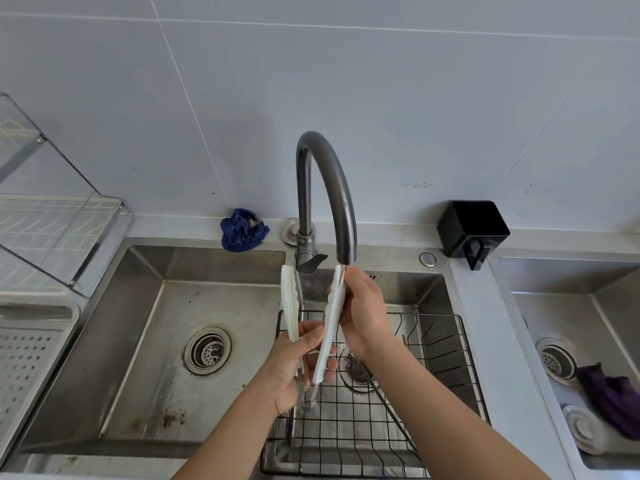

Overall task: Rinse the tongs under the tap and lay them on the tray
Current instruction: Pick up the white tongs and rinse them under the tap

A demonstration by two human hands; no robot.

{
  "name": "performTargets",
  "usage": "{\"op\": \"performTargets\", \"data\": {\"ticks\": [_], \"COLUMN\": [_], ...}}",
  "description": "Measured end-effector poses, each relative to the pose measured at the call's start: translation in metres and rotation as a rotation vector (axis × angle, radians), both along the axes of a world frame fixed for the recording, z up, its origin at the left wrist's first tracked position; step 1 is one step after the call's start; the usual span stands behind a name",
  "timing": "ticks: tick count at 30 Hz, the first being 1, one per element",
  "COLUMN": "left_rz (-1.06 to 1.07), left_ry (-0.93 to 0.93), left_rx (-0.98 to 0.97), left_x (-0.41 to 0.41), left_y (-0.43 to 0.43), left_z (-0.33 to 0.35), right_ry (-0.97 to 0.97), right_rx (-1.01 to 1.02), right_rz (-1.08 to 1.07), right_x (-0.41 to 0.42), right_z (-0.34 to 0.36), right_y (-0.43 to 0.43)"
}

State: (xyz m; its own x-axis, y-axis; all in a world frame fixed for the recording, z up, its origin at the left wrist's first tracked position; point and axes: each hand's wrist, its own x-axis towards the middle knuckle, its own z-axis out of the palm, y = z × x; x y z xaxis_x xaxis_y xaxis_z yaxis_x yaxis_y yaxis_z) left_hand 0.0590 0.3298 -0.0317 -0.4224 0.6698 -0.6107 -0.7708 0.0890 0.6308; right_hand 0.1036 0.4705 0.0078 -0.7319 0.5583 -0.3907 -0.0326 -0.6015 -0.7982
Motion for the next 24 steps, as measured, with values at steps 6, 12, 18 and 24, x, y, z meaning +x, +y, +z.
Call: {"op": "performTargets", "data": {"ticks": [6,12,18,24], "left_rz": [0.048,0.086,0.145,0.028], "left_ry": [0.098,0.200,0.129,0.125], "left_rx": [-0.124,-0.123,-0.066,-0.067], "left_x": [-0.007,0.005,-0.001,0.007], "left_y": [0.005,0.009,0.009,0.014], "left_z": [-0.003,-0.007,-0.004,-0.003], "right_ry": [0.080,-0.403,0.139,0.217], "right_rx": [0.129,0.878,-0.116,-0.155], "right_rz": [0.044,0.066,0.125,0.112], "right_x": [0.008,0.002,0.009,0.004], "right_z": [-0.003,0.002,0.007,0.011], "right_y": [0.005,0.019,0.007,0.010]}}
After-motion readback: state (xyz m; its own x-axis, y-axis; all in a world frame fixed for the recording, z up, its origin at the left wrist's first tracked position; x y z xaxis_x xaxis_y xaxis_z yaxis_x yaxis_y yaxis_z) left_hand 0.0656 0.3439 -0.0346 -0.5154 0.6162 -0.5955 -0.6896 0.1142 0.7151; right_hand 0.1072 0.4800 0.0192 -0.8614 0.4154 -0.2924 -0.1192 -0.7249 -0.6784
